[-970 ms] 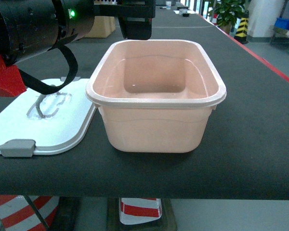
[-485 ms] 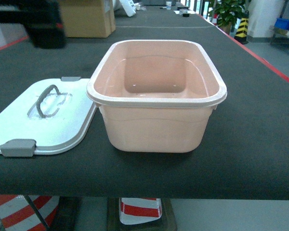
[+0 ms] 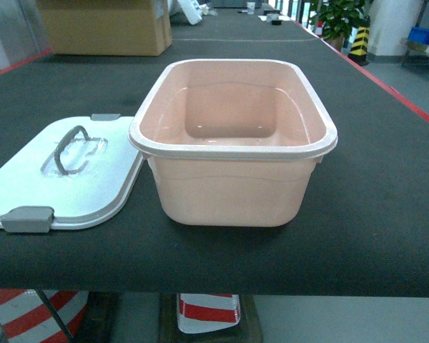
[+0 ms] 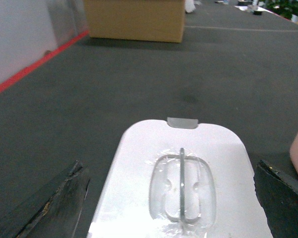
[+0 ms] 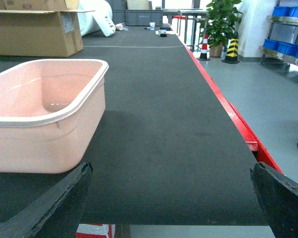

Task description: Pick capacitor and pack into box

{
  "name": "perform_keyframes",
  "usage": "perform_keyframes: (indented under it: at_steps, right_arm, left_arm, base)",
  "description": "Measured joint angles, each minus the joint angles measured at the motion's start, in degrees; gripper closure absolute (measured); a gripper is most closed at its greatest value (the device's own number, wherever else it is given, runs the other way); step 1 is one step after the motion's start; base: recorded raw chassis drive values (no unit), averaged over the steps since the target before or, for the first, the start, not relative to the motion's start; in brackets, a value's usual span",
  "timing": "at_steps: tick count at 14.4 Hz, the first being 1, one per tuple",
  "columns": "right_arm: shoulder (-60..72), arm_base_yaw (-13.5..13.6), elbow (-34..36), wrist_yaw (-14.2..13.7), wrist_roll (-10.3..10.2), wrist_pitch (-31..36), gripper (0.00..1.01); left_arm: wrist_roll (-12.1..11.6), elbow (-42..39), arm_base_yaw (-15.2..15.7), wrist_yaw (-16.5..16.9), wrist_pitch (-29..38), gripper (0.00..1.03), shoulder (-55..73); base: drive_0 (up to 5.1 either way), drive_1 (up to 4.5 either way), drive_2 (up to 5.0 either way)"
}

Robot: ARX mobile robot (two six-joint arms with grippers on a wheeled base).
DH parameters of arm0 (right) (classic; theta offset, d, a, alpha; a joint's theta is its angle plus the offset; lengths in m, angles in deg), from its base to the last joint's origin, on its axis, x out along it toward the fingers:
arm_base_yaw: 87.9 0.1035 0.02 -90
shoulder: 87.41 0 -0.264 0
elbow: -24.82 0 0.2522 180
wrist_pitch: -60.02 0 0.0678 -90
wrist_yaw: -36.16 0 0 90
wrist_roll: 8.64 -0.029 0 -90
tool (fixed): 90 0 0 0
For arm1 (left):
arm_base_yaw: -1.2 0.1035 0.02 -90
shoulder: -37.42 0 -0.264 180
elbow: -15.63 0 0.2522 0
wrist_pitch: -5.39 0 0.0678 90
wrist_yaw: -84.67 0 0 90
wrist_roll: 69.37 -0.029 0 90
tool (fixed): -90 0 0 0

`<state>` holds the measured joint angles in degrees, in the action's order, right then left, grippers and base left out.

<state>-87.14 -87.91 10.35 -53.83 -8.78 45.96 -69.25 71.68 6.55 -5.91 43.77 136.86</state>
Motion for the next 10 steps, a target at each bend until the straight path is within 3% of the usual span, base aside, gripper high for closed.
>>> perform_keyframes:
  at_steps: [2, 5, 6, 10]
  right_arm:
    - [-0.02, 0.00, 0.00, 0.00, 0.00, 0.00, 0.03]
    - [0.00, 0.00, 0.00, 0.00, 0.00, 0.02, 0.03]
    - [0.00, 0.00, 0.00, 0.00, 0.00, 0.00, 0.03]
    - [0.00, 0.00, 0.00, 0.00, 0.00, 0.00, 0.03]
  left_arm:
    - [0.33, 4.74, -0.50, 2.12, 0.66, 0.05, 7.82]
    - [-0.13, 11.02, -0.92, 2.60, 0.72, 0.05, 17.35]
    - [-0.46, 17.11, -1.29, 3.41, 0.42, 0.05, 24.83]
    - [-1.33, 24.22, -1.88, 3.02, -1.49, 0.05, 32.68]
  base:
    - [0.0, 0.00, 0.0]
    - [0.0, 0.00, 0.0]
    - [0.0, 0.00, 0.0]
    - [0.0, 0.00, 0.0]
